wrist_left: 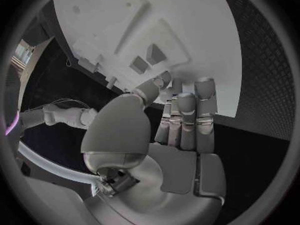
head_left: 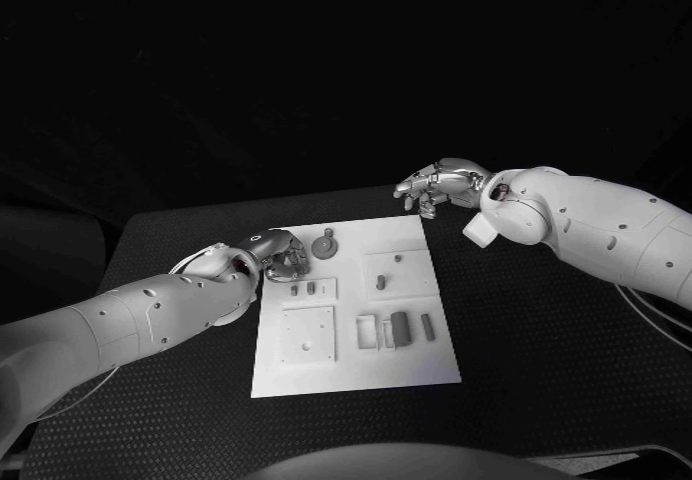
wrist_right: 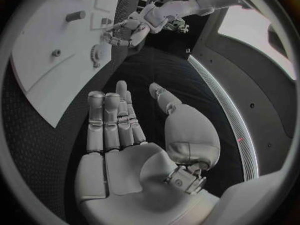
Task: Assemble the parts on the task board
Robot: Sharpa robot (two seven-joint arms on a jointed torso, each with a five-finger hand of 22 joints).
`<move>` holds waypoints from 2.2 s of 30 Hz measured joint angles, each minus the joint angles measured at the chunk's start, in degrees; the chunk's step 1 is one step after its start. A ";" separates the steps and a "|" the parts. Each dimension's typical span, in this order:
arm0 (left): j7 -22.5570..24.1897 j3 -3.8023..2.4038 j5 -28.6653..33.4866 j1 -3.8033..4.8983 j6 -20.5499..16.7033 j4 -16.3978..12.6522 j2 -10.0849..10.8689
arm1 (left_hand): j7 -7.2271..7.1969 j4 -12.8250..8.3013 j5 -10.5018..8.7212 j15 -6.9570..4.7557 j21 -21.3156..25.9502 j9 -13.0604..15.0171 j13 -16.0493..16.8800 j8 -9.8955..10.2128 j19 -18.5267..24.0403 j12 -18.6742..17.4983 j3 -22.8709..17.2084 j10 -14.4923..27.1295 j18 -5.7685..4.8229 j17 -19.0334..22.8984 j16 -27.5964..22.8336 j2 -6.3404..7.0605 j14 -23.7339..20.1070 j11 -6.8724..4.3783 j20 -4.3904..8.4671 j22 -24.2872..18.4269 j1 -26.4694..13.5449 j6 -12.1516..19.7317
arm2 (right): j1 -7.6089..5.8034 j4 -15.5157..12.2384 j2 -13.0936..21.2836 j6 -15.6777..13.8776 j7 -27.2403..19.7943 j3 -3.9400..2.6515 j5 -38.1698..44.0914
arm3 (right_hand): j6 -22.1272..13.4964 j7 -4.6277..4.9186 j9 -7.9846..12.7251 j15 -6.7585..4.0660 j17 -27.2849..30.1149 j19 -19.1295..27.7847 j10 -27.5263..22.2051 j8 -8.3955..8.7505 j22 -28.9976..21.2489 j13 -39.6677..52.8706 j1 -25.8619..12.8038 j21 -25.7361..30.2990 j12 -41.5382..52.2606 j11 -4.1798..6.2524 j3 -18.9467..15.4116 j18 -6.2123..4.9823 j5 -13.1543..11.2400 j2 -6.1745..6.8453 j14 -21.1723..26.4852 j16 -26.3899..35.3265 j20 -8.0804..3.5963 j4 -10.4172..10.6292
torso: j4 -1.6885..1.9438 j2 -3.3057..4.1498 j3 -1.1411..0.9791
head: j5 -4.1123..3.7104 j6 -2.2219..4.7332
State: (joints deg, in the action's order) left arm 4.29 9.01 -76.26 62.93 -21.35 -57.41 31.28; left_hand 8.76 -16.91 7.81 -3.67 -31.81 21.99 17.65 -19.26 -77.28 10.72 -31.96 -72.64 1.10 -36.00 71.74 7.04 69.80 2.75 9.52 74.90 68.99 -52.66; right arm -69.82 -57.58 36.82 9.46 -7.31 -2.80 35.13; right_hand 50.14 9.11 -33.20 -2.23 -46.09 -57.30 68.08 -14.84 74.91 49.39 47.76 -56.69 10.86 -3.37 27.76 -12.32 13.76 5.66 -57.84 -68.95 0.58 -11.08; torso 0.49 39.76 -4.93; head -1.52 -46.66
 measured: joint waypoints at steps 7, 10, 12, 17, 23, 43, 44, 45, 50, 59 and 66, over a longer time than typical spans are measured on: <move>-0.03 -0.02 0.17 0.00 -0.16 -0.05 0.82 | 0.10 0.08 0.00 0.00 0.00 0.00 2.09 0.00 0.00 3.39 0.39 1.69 0.00 -0.38 -0.08 0.21 0.00 -0.35 -0.01 0.01 0.21 0.30 | 0.00 0.04 0.26 -0.14 0.01 0.00 0.01 | -0.07 0.11 0.00 -0.12 0.00 0.07 -0.13 0.33 0.00 -0.06 0.13 0.00 0.00 -0.13 0.16 0.00 0.00 -0.13 0.12 0.00 0.07 -0.49 | 0.03 0.01 0.01 | 0.05 0.15; -0.03 -0.03 0.34 -0.01 -0.20 -0.01 1.38 | 0.09 0.08 0.00 0.03 0.00 0.00 2.52 0.00 0.00 3.96 0.39 2.18 0.00 -0.40 -0.08 0.21 -0.03 -0.32 -0.01 0.04 0.21 0.32 | 0.00 0.21 0.28 -0.30 0.02 0.00 0.01 | -0.35 0.39 0.00 -0.12 0.00 0.05 -0.22 0.33 0.00 -0.08 0.23 0.00 0.00 -0.21 0.16 0.00 0.00 -0.23 0.12 0.00 0.05 -0.50 | 0.04 0.01 0.04 | 0.10 0.26; -0.04 -0.03 0.44 -0.01 -0.23 0.10 1.70 | 0.03 0.08 0.00 0.05 0.00 0.00 2.72 0.00 0.00 4.36 0.39 2.37 0.00 -0.45 -0.08 0.21 -0.05 -0.27 -0.02 0.04 0.21 0.38 | 0.00 0.28 0.29 -0.60 0.02 0.00 0.09 | -0.42 0.45 0.00 -0.12 0.00 -0.05 -0.21 0.38 0.01 -0.08 0.25 0.00 0.00 -0.21 0.29 0.00 0.00 -0.25 0.12 0.00 -0.04 -0.68 | 0.03 0.02 0.04 | 0.12 0.31; -0.04 -0.14 1.01 -0.01 -0.40 0.25 2.84 | 0.00 0.08 0.00 -0.11 0.00 0.01 2.98 0.00 0.00 4.63 0.39 2.90 0.00 -0.45 -0.08 0.21 0.11 -0.35 -0.03 0.04 0.21 0.40 | 0.00 0.39 0.41 -2.60 -0.21 0.00 1.71 | -0.67 0.70 0.00 -0.12 -0.01 -0.33 -0.22 0.66 0.01 -0.07 2.25 0.02 0.19 -0.21 0.57 -0.01 0.00 -1.15 0.12 -0.23 -0.15 -2.78 | 0.03 0.02 0.04 | 0.15 0.36; 0.59 -2.34 6.60 -0.14 0.06 -0.25 5.17 | -0.15 0.08 0.00 -0.11 0.00 0.01 3.01 0.00 0.09 4.98 0.39 4.10 0.00 -0.53 -0.08 0.21 0.11 -0.82 -0.12 0.03 0.21 0.61 | 0.03 -0.34 0.87 -7.73 -0.69 0.00 6.87 | -0.98 0.70 -0.07 -0.45 -0.01 -0.68 -0.42 0.66 0.01 -0.13 7.37 0.01 0.51 -0.41 1.59 0.02 0.00 -2.38 -0.24 -0.49 -0.48 -5.41 | 0.03 0.02 0.05 | 0.23 0.60; 9.22 -4.51 45.43 3.95 7.59 -6.82 12.89 | 1.17 0.01 -1.87 5.74 18.81 0.59 -0.80 0.00 17.37 3.74 2.71 13.09 2.35 9.26 -23.63 -2.37 -14.99 4.57 -6.29 -10.64 -6.29 2.33 | 1.50 -6.38 3.23 -22.24 -4.49 0.60 36.91 | -1.38 0.83 0.43 0.33 1.80 0.09 -0.80 0.88 0.02 -10.75 19.16 0.60 -5.18 -1.05 0.54 0.35 5.77 -0.29 -0.89 2.29 0.47 -5.77 | 0.00 -0.20 0.08 | -0.19 2.34; 9.50 -4.51 46.75 3.96 8.08 -6.97 12.97 | 1.26 0.15 -1.88 6.36 20.48 0.67 -1.25 -0.22 18.37 3.73 3.00 13.26 2.45 10.05 -25.94 -2.57 -15.83 4.78 -6.84 -12.02 -6.48 2.41 | 1.49 -6.65 3.25 -22.34 -4.37 0.96 38.75 | -1.33 0.89 0.52 0.48 1.95 0.09 -0.71 1.01 0.00 -11.37 19.16 0.78 -5.51 -1.14 0.54 0.36 5.77 -0.30 -1.04 2.56 0.47 -5.77 | -0.01 -0.21 0.08 | -0.18 2.39; 9.77 -4.51 47.89 3.97 8.55 -7.11 13.02 | 1.26 0.30 -1.87 7.00 21.70 0.73 -1.65 -0.33 19.27 3.74 3.20 13.29 2.48 10.61 -27.72 -2.59 -16.48 4.96 -7.27 -13.07 -6.50 2.41 | 1.50 -6.92 3.28 -22.41 -4.21 1.32 40.53 | -1.40 0.97 0.60 0.52 2.07 0.09 -0.71 1.17 -0.03 -11.81 19.04 0.88 -5.76 -1.14 0.52 0.35 5.77 -0.18 -1.08 2.68 0.47 -5.75 | -0.03 -0.21 0.09 | -0.16 2.47; 11.15 -4.51 52.59 3.97 11.09 -8.14 13.07 | 1.36 0.17 -2.17 9.83 26.42 0.91 -3.87 -0.33 22.79 3.17 5.41 13.36 2.91 12.37 -35.19 -2.36 -19.91 5.31 -9.88 -17.02 -6.73 2.93 | 1.62 -8.91 3.52 -22.65 -2.36 3.25 50.54 | -1.49 1.07 1.04 0.82 2.17 0.09 -1.02 1.20 -0.46 -13.80 17.84 1.33 -6.52 -1.45 0.30 0.35 5.77 1.03 -1.38 3.17 0.47 -5.53 | -0.10 -0.20 0.15 | -0.05 2.71; 12.77 -4.49 57.03 3.96 13.71 -9.24 12.60 | 1.35 0.08 -2.55 10.22 27.51 0.97 -5.79 -0.54 22.91 2.80 6.88 13.35 2.86 12.58 -38.73 -2.60 -19.64 5.31 -10.45 -18.84 -6.49 3.33 | 1.83 -10.52 2.65 -21.76 1.54 5.32 61.95 | -1.49 1.07 1.72 1.35 2.22 -0.48 -1.83 1.20 -0.68 -17.83 16.89 1.78 -6.88 -2.27 0.54 0.36 5.54 2.42 -1.91 3.54 0.75 -5.28 | -0.09 -0.07 0.25 | 0.05 2.86; 13.42 -4.50 58.33 3.96 14.44 -9.78 12.51 | 1.35 0.08 -2.55 10.42 27.51 0.97 -6.06 -0.54 22.91 2.80 7.19 13.34 2.82 12.57 -39.13 -2.60 -19.44 5.30 -10.45 -19.08 -6.50 3.33 | 2.32 -9.99 1.51 -20.26 3.34 5.81 65.47 | -1.49 1.07 1.90 1.54 2.20 -0.75 -1.83 1.20 -0.68 -18.88 16.89 1.82 -6.88 -2.27 0.70 0.36 5.54 2.43 -2.10 3.53 0.67 -5.13 | 0.03 0.06 0.32 | 0.28 2.74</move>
State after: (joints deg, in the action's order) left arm 17.71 4.51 -17.93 66.90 -6.91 -67.19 43.79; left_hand 10.11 -16.84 5.26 6.75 -4.30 22.96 11.59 -19.80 -54.37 13.51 -24.77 -59.29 3.92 -23.43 32.61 4.44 50.36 8.05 -0.93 55.83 62.50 -49.33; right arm -67.49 -67.57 38.33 -10.80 -3.97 3.01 100.59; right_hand 48.65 10.18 -31.30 -0.69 -43.89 -58.05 66.25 -13.64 74.23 30.50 64.65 -54.87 3.98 -5.64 28.46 -11.96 19.30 8.08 -59.95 -65.42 1.25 -16.21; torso 0.52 39.82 -4.61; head -1.24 -43.93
